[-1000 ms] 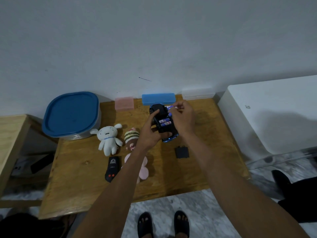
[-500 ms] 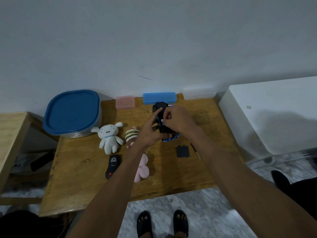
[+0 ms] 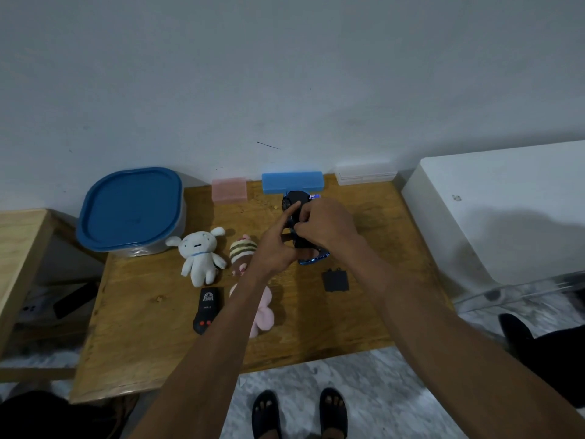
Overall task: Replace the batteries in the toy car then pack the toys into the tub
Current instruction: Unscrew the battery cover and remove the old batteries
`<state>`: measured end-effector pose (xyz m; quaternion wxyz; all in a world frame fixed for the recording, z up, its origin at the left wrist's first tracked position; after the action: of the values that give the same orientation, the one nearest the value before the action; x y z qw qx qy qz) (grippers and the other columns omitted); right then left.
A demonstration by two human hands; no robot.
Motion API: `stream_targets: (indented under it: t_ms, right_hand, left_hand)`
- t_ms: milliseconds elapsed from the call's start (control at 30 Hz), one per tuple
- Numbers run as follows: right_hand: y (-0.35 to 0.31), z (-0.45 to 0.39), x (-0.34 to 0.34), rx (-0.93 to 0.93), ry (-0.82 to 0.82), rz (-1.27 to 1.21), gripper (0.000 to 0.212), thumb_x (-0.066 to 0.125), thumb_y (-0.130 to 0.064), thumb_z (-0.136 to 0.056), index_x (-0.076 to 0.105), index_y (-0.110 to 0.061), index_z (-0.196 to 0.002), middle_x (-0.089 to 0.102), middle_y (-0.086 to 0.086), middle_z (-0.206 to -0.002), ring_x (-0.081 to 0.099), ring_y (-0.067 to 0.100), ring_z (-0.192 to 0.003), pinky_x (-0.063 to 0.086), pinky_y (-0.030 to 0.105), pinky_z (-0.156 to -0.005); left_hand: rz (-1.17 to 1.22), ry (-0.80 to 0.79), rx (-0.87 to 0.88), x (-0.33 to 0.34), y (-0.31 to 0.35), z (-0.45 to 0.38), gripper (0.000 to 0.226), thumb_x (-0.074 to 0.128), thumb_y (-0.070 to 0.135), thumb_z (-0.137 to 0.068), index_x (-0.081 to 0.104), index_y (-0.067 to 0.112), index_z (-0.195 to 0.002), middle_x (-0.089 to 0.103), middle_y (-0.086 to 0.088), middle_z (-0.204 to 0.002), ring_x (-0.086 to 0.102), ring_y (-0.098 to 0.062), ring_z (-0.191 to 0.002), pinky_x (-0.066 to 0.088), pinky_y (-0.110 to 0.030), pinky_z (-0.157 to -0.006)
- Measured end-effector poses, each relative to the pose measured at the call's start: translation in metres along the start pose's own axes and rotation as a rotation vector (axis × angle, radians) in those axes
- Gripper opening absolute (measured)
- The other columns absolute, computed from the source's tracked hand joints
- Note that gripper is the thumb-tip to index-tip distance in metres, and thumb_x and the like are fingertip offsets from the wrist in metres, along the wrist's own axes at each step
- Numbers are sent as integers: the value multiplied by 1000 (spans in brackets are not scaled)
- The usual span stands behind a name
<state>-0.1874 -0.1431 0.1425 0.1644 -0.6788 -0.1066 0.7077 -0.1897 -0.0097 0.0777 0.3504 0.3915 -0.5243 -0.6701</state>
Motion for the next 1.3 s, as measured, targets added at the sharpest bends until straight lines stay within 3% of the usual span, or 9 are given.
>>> stream_targets:
  t_ms: [100,267,533,733,900,967,1100,1200,1300]
  right_hand:
    - [-2,-3,-2,17,11,21,20,67,-38,-82,78,-21,-83,69,0,-77,64,16,-72,60,37,-70]
    - [-1,-5,-1,42,12,37,24,68,-43,-82,78,-21,-83,70,-1,-74,65,14,-68,59,32,-65]
    - [12,-7,4,11,57,13,21,67,-42,-83,79,-25,-89,73,-4,-79,65,12,-71,59,30,-68]
    - [34,-10,4,-171,-114,-183,22,74,-28,-87,76,-23,-108,74,-2,-103,63,11,-89,46,20,-69]
    - [38,-11,3,-203,-111,-240,17,69,-25,-94,68,-25,-111,70,1,-110,61,14,-96,53,33,-82]
    - [40,-10,-1,-167,-54,-337,12,63,-27,-98,63,-25,-110,69,2,-110,63,15,-96,57,34,-80]
    - [41,-9,-7,13,48,-595,16,50,-23,-103,56,-22,-119,68,2,-100,67,13,-88,61,31,-73]
    - [43,-9,-6,101,90,-592,22,41,-21,-103,63,-21,-103,61,-6,-87,59,9,-76,48,25,-63]
    - [47,-4,-2,173,153,-569,28,44,-33,-106,63,-17,-92,61,-7,-83,55,0,-71,38,13,-57]
  left_hand:
    - [-13,17,34,1,1,-2,108,91,7,-68,32,29,-156,49,5,-147,54,-13,-124,57,-21,-89]
    - [-20,4,28,3,-1,-4,110,90,5,-69,29,31,-157,47,6,-150,57,-8,-118,56,-17,-84]
    - [-17,-27,-7,6,-5,-8,111,90,6,-69,29,38,-156,48,5,-150,52,-21,-133,55,-43,-100]
    - [35,-14,-34,-1,-6,-9,109,89,0,-69,34,37,-155,53,13,-137,58,-22,-123,59,-40,-94]
    - [66,-7,-39,0,0,-11,108,86,-4,-70,34,37,-155,51,8,-141,58,-21,-124,60,-43,-90]
    - [77,-2,-41,-1,2,-12,107,84,-7,-70,33,33,-155,49,10,-138,57,-21,-123,61,-41,-88]
    - [94,26,-35,-3,2,-13,109,84,-9,-68,34,35,-154,45,-3,-147,52,-25,-130,57,-48,-95]
    - [85,29,-41,-2,2,-13,109,86,-6,-68,34,39,-153,44,-6,-151,49,-23,-133,54,-49,-100]
    - [101,33,-50,-1,2,-12,109,87,-5,-68,36,42,-152,46,-2,-148,51,-23,-132,56,-45,-99]
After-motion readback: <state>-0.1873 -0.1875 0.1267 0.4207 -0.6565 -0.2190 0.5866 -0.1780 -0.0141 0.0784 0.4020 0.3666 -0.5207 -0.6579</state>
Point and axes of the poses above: each hand's wrist, its own z-axis away from the middle knuckle, its own x-axis out of the palm, y = z × x, the point moved 2 cm from there along -z, towards the middle knuckle
